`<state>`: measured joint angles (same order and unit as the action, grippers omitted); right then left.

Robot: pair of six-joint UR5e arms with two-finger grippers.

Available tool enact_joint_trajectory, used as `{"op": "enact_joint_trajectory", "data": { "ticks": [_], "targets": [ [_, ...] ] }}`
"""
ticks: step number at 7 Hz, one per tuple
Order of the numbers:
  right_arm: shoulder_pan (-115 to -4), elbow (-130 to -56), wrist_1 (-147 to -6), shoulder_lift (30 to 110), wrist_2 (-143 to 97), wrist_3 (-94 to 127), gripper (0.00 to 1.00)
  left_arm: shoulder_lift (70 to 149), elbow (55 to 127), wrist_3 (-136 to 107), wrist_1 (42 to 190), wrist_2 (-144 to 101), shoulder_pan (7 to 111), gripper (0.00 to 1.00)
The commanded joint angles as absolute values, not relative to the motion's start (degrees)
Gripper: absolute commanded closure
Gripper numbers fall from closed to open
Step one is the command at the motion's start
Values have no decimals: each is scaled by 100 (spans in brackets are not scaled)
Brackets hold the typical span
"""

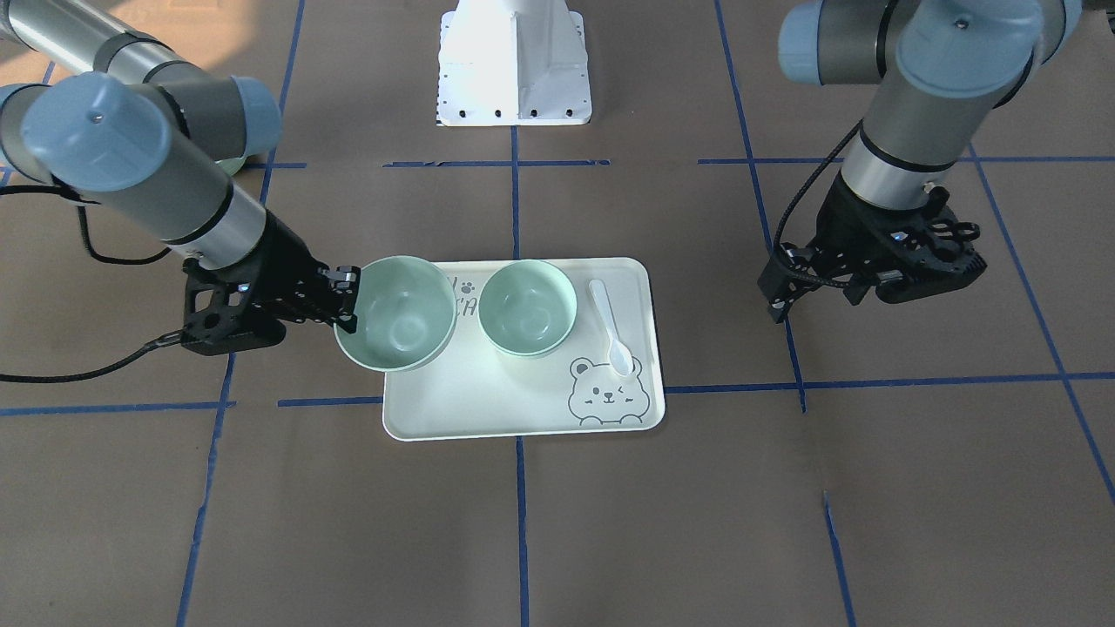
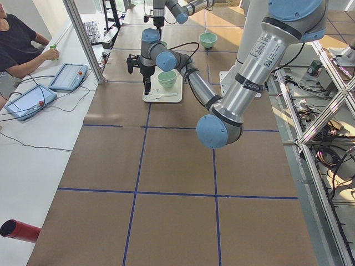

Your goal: Stack green bowls together

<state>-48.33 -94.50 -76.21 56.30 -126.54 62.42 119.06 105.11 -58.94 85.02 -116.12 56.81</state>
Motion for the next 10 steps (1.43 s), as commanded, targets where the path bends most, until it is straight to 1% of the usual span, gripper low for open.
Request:
{"op": "enact_joint_trajectory", "data": {
  "ticks": [1,2,3,6,8,9,10],
  "targets": [
    [-4169,-9422,-7725,5258,-11947,6660,100,11481,10521,-4734,8517,-11715,6229,0],
    [-3940,-9396,-7804,5186,-11692,6671,100,11261,10512,-4250,8534,-11820,6458,0],
    [-3842,-9369,-7900,5090,-11568,6671,100,11207,10512,-4080,8534,-11900,6582,0],
    [-3709,-9063,-7963,4791,-11294,6671,100,11180,10450,-4078,8560,-11909,6583,0],
    [-3674,-9035,-7954,4781,-11285,6680,100,11171,10433,-4078,8569,-11909,6583,0],
    [-3674,-9035,-7902,4790,-11285,6645,64,11171,10433,-4078,8569,-11909,6583,0],
    [-3665,-9035,-7901,4773,-11129,6645,1,11171,10433,-4078,8569,-11909,6583,0]
  ]
}}
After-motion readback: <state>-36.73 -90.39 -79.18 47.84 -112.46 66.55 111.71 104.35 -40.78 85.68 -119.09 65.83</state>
